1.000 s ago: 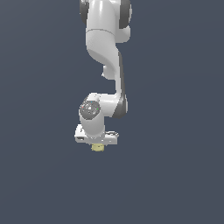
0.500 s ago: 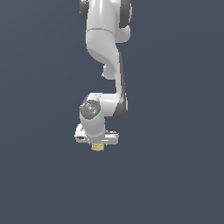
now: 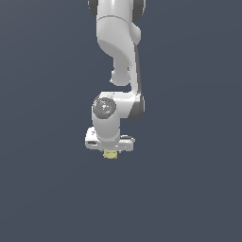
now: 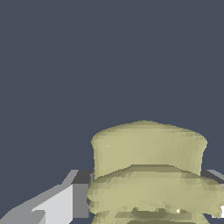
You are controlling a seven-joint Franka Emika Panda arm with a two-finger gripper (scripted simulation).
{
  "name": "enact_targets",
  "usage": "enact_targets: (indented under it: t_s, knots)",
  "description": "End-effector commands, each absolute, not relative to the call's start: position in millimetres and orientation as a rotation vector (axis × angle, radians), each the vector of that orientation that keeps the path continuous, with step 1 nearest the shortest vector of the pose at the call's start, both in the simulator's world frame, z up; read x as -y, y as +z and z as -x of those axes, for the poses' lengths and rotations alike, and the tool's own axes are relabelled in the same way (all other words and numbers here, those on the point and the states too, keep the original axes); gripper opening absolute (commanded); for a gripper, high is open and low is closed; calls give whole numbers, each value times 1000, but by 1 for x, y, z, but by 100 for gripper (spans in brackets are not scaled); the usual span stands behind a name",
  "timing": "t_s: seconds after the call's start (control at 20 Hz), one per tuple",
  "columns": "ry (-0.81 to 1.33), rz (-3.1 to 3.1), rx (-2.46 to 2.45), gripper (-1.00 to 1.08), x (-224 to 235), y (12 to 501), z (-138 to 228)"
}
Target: Pick up the object and move it to a goal position.
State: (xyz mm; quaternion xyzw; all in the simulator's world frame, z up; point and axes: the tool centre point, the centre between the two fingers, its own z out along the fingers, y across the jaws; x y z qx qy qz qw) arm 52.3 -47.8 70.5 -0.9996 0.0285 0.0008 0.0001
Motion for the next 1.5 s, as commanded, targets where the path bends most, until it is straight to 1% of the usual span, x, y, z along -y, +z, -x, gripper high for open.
enact_targets:
  t_s: [0.0, 1.45]
  knots:
    - [1, 3140, -88, -100, 36, 88, -49]
    - [0, 3143, -88, -100, -158, 382, 5]
